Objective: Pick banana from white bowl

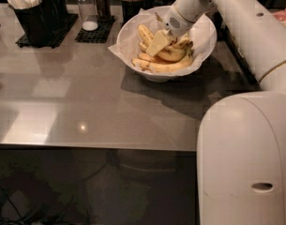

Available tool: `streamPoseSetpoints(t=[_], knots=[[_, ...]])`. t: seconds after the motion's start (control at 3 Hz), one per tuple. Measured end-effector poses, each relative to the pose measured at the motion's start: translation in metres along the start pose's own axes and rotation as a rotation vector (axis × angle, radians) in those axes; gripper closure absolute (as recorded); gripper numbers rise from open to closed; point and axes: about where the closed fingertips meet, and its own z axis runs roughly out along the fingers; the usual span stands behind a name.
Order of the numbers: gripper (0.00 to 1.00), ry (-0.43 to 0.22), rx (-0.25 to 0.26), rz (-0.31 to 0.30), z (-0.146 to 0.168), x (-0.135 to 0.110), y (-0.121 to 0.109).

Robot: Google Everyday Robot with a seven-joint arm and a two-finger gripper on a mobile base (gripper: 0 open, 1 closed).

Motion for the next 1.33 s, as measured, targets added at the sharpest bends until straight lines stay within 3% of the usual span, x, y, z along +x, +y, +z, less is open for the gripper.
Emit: streamPoseSetpoints(t=[0.67, 1.0, 1.33], knots=[[0.98, -0.032, 0.047, 0.001, -0.017, -0.003, -0.004], [1.0, 0.004, 0.065, -0.048, -0.021, -0.007, 0.002], [1.0, 0.059, 0.05, -0.106, -0.016, -0.01, 0.01]])
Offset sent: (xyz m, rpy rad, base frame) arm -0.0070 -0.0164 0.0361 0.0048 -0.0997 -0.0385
